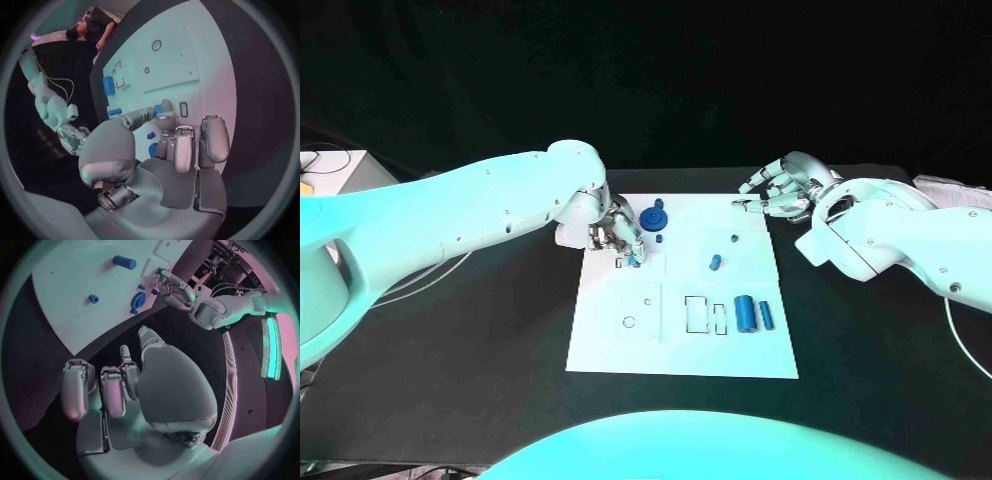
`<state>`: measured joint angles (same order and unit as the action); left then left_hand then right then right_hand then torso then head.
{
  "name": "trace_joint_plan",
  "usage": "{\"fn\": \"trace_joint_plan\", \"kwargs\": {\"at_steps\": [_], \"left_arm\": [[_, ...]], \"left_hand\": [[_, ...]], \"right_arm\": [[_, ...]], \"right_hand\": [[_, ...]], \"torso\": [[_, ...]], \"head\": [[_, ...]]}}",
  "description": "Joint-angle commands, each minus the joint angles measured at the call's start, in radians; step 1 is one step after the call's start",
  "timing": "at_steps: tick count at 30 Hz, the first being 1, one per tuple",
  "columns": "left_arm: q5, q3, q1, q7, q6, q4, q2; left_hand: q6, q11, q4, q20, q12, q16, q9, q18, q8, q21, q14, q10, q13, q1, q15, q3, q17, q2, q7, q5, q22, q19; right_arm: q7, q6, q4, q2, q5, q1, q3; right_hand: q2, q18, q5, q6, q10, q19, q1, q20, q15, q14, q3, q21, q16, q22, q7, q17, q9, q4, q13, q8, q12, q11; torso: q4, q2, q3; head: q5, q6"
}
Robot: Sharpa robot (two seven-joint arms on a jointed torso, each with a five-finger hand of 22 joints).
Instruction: Assemble the parts on the task board
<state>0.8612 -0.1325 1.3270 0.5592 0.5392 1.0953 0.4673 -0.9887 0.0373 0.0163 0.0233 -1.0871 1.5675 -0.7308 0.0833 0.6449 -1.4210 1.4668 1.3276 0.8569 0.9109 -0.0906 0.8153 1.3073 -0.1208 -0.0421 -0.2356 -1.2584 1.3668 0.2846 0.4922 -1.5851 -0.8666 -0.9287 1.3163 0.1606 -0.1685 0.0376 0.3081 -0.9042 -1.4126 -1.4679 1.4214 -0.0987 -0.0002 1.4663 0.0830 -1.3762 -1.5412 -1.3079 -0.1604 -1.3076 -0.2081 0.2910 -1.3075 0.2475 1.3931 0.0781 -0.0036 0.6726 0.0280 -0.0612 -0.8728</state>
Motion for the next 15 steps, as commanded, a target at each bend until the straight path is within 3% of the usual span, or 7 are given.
{"fn": "trace_joint_plan", "kwargs": {"at_steps": [1,15], "left_arm": [[0.003,0.000,-0.001,0.001,0.022,0.001,-0.002],[0.004,-0.002,-0.002,0.001,0.017,0.002,-0.003]], "left_hand": [[-0.009,0.002,-0.089,0.002,-0.005,0.003,-0.001,-0.012,0.004,-0.002,0.104,-0.001,0.001,0.066,0.003,0.097,0.263,0.061,0.011,-0.004,-0.001,0.001],[-0.010,0.002,-0.090,0.002,-0.005,0.003,-0.001,-0.011,0.004,-0.001,0.104,0.000,0.001,0.065,0.003,0.099,0.263,0.060,0.011,-0.004,0.000,0.001]], "right_arm": [[-0.008,-0.013,-0.001,0.000,-0.007,-0.001,0.000],[-0.008,-0.013,-0.004,0.000,-0.007,-0.001,0.000]], "right_hand": [[0.002,0.006,0.004,0.009,0.007,-0.024,-0.009,-0.004,0.000,0.085,0.002,0.003,0.007,-0.157,0.001,-0.191,0.001,-0.001,-0.090,0.005,-0.006,-0.003],[0.002,0.006,0.004,0.009,0.007,-0.024,-0.009,-0.004,0.000,0.085,0.002,0.003,0.007,-0.157,0.001,-0.191,0.001,-0.001,-0.090,0.005,-0.006,-0.003]], "torso": [[0.0000,0.000,0.0008],[-0.0003,0.001,0.0005]], "head": [[0.002,0.000],[0.003,0.000]]}}
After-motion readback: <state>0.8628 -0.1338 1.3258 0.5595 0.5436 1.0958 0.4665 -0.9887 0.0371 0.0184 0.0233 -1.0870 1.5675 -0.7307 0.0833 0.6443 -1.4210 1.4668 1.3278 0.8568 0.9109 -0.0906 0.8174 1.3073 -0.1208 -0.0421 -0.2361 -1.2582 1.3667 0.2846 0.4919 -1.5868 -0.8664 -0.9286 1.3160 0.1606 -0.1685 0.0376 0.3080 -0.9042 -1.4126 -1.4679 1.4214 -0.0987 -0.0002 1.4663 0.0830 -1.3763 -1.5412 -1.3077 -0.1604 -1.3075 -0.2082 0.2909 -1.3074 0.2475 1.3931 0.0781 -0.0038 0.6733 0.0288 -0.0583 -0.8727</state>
